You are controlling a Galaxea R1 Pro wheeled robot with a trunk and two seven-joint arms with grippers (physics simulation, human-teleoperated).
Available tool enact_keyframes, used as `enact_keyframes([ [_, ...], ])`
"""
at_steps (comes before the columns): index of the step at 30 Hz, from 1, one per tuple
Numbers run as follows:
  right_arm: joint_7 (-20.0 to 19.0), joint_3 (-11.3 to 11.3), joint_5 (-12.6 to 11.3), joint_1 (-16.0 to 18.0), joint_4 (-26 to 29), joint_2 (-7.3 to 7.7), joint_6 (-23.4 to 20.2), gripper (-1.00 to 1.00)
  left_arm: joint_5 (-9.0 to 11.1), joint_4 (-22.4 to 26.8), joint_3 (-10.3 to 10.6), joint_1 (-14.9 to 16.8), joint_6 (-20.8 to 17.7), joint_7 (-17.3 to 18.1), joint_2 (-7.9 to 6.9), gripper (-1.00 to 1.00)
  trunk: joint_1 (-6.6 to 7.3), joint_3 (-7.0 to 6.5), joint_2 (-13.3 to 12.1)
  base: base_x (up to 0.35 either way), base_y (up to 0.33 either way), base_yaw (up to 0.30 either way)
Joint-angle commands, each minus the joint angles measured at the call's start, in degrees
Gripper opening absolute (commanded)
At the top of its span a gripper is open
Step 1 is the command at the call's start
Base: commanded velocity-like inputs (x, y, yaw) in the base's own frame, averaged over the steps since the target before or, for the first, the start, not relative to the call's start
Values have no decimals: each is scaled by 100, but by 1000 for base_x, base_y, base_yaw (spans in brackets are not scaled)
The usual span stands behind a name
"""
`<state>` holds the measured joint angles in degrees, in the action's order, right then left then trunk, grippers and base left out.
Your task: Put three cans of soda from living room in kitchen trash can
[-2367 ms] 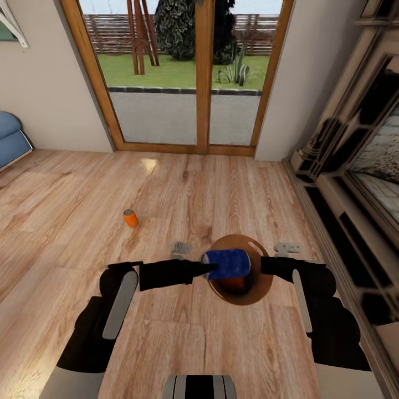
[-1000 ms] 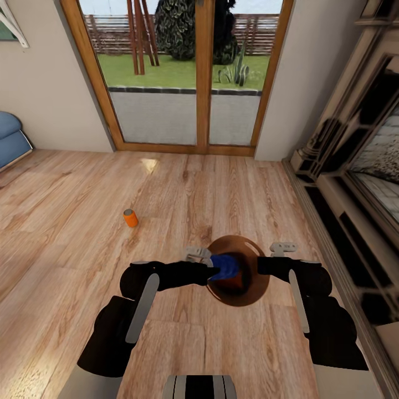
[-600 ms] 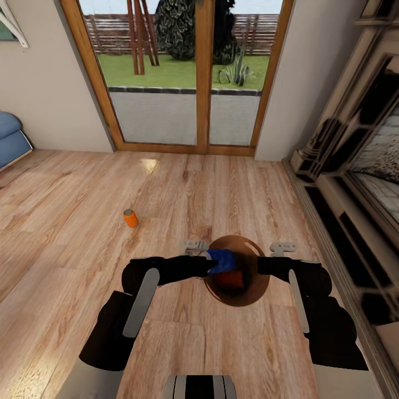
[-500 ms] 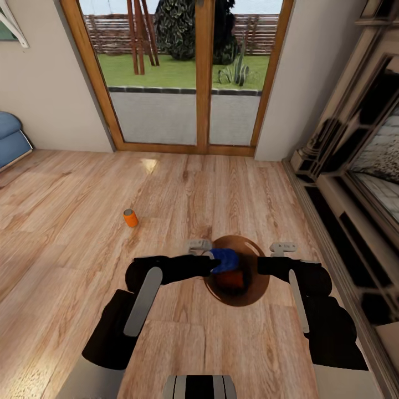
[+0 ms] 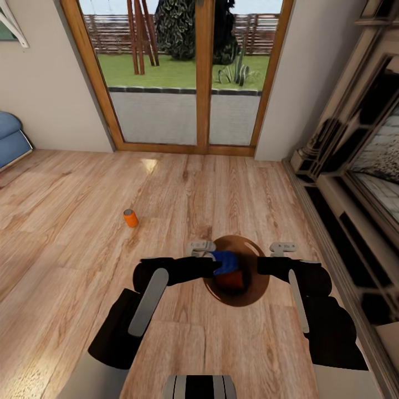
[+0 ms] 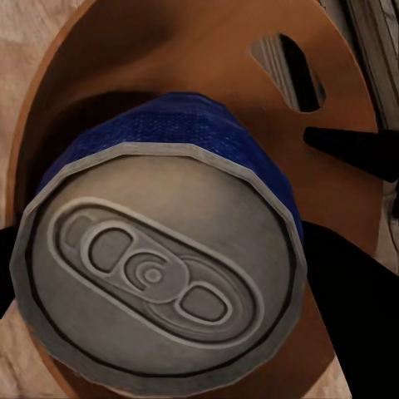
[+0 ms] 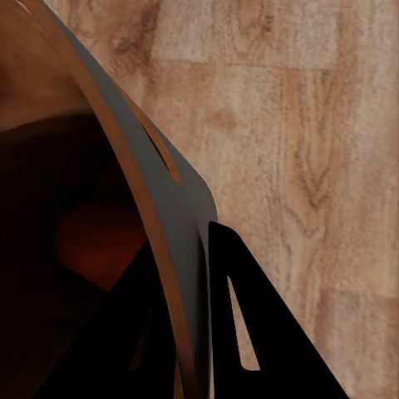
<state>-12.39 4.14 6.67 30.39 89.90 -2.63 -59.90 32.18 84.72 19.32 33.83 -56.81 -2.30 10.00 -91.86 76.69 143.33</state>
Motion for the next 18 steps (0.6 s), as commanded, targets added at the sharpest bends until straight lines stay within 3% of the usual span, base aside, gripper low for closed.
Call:
enact_keyframes([
  [1, -35, -1, -122, 2, 1, -1, -10, -100, 32, -3, 27, 0, 2, -76, 0, -100, 1, -1, 0, 0, 0, 0],
  [5, -35, -1, -122, 2, 1, -1, -10, -100, 277, -28, 146, 0, 11, -218, 0, -100, 1, -1, 0, 0, 0, 0],
  [13, -35, -1, -122, 2, 1, -1, -10, -100, 419, -139, 376, 0, 242, -499, 0, -100, 1, -1, 0, 0, 0, 0],
  [18, -35, -1, -122, 2, 1, -1, -10, -100, 647, -168, 515, 24, 270, -616, 0, -100, 1, -1, 0, 0, 0, 0],
])
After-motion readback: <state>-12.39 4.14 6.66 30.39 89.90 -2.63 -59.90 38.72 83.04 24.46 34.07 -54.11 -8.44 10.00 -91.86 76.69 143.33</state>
